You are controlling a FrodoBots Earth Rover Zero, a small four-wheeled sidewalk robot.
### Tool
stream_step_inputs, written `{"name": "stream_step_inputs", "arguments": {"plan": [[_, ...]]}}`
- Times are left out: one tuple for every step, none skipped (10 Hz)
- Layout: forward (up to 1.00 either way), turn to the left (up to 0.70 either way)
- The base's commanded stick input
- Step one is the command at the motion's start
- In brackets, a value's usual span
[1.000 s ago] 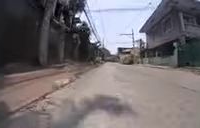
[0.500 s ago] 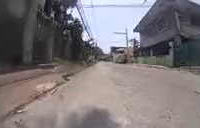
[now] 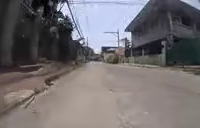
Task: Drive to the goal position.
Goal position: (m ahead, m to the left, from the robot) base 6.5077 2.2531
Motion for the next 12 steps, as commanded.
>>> {"name": "stream_step_inputs", "arguments": {"plan": [[1.00, 0.00], [1.00, 0.00], [1.00, 0.00], [1.00, 0.00], [1.00, 0.00], [1.00, -0.02], [1.00, -0.04], [1.00, -0.12], [1.00, -0.31], [1.00, -0.40], [1.00, -0.24], [1.00, 0.00]]}}
